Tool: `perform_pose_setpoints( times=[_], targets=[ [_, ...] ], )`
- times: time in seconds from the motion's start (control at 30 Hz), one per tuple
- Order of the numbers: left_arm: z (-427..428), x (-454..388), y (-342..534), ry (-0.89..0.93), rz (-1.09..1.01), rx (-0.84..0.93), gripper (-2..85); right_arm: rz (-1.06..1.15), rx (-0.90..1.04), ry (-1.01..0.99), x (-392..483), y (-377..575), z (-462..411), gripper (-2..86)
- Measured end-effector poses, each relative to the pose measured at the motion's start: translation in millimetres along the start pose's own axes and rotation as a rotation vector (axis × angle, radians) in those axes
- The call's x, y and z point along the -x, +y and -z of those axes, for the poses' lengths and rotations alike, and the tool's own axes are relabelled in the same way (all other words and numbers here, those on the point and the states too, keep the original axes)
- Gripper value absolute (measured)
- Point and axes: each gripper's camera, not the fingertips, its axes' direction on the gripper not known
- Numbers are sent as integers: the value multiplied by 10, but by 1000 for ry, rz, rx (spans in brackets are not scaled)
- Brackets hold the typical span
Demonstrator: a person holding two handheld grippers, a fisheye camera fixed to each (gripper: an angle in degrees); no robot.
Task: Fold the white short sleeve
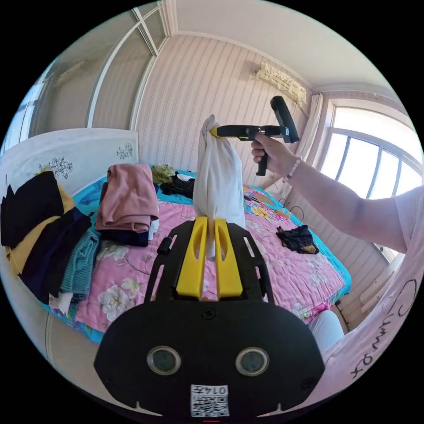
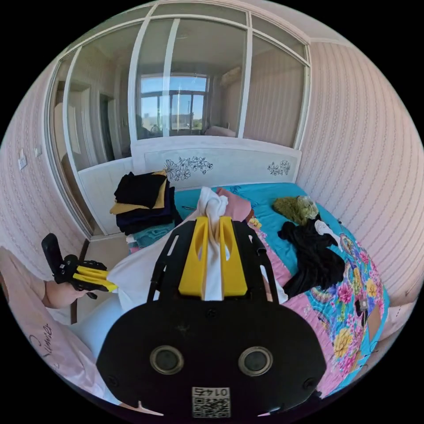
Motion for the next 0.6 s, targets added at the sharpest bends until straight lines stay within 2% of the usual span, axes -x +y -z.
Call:
perform_pose_setpoints(
  times=[0.07, 0.13, 0.17, 0.2, 0.27, 0.4, 0.6],
  targets=[
    [-146, 593, -384, -124, 81, -85, 36, 61, 117, 23, -53, -877, -675, 58],
    [-350, 1152, -568, -226, 192, -115, 45, 35, 243, 92, -122, -1331, -1253, 70],
    [-526, 1538, -611, -277, 283, -88, 49, -18, 361, 176, -154, -1472, -1594, 75],
    [-630, 1704, -611, -302, 304, -54, 51, -51, 394, 191, -166, -1485, -1723, 76],
    [-1034, 2200, -483, -297, 365, 167, 67, -95, 420, 126, -146, -1306, -2061, 76],
    [-1134, 2206, -121, -401, 269, 230, 73, 0, 452, 114, -49, -939, -2263, 79],
    [-967, 1688, 408, -311, 180, 181, 72, -96, 383, 46, -227, -87, -1786, 79]
  ],
)
